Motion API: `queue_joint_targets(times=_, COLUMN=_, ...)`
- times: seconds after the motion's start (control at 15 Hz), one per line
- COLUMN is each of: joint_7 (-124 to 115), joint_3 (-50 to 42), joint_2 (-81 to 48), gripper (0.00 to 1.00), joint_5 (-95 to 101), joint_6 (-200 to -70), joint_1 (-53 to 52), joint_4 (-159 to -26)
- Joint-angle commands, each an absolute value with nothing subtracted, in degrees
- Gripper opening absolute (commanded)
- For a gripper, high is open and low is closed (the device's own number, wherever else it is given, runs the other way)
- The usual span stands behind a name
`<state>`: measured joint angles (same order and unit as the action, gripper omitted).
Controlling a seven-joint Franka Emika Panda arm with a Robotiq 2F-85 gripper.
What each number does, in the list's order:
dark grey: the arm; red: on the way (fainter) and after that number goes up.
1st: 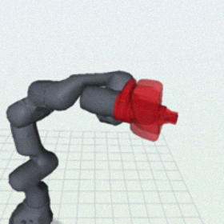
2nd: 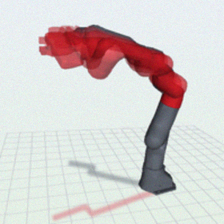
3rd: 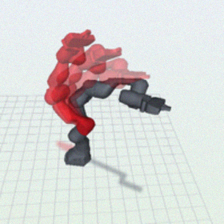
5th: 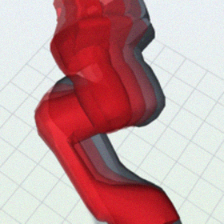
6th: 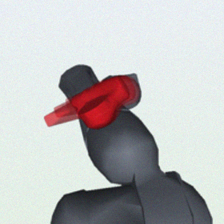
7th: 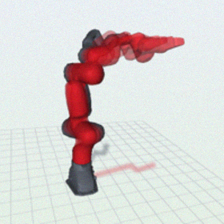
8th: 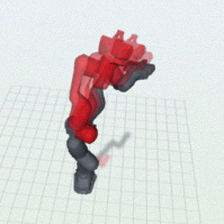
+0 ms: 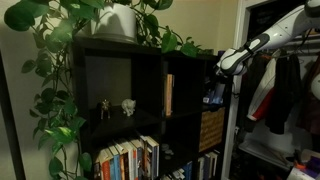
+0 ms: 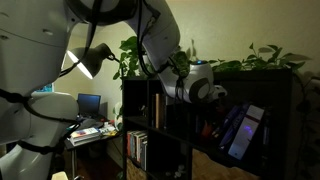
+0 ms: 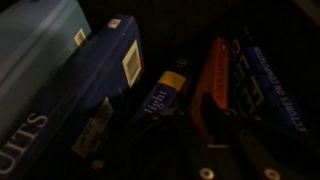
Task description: Pick up the orange book from the upper middle shelf and place it on the upper right shelf
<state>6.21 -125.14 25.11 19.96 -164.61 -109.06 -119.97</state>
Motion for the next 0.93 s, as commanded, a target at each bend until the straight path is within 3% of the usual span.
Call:
queue_joint_targets(times=0.0, joint_7=4.83, joint_3=-121.0, joint_2=18.71, gripper=0.53, joint_5=22.25, joint_6=-161.01, joint_1=-104.11, joint_4=-124.31)
queue_joint_targets(times=0.33, joint_7=6.44, joint_3=-111.64, joint_2=15.8, gripper=0.87, joint_5=23.46, joint_6=-154.9, joint_1=-95.33, joint_4=-127.75)
queue_joint_targets(times=0.4, joint_7=6.64, joint_3=-109.56, joint_2=15.5, gripper=0.79, joint_5=23.43, joint_6=-153.79, joint_1=-93.49, joint_4=-128.28)
queue_joint_targets(times=0.47, joint_7=7.19, joint_3=-107.07, joint_2=15.19, gripper=0.48, joint_5=23.01, joint_6=-152.42, joint_1=-91.27, joint_4=-128.73)
queue_joint_targets(times=0.6, joint_7=8.11, joint_3=-102.41, joint_2=14.67, gripper=0.51, joint_5=22.54, joint_6=-150.14, joint_1=-87.01, joint_4=-129.4)
queue_joint_targets(times=0.87, joint_7=10.83, joint_3=-95.41, joint_2=13.23, gripper=0.24, joint_5=21.07, joint_6=-146.26, joint_1=-80.12, joint_4=-129.39)
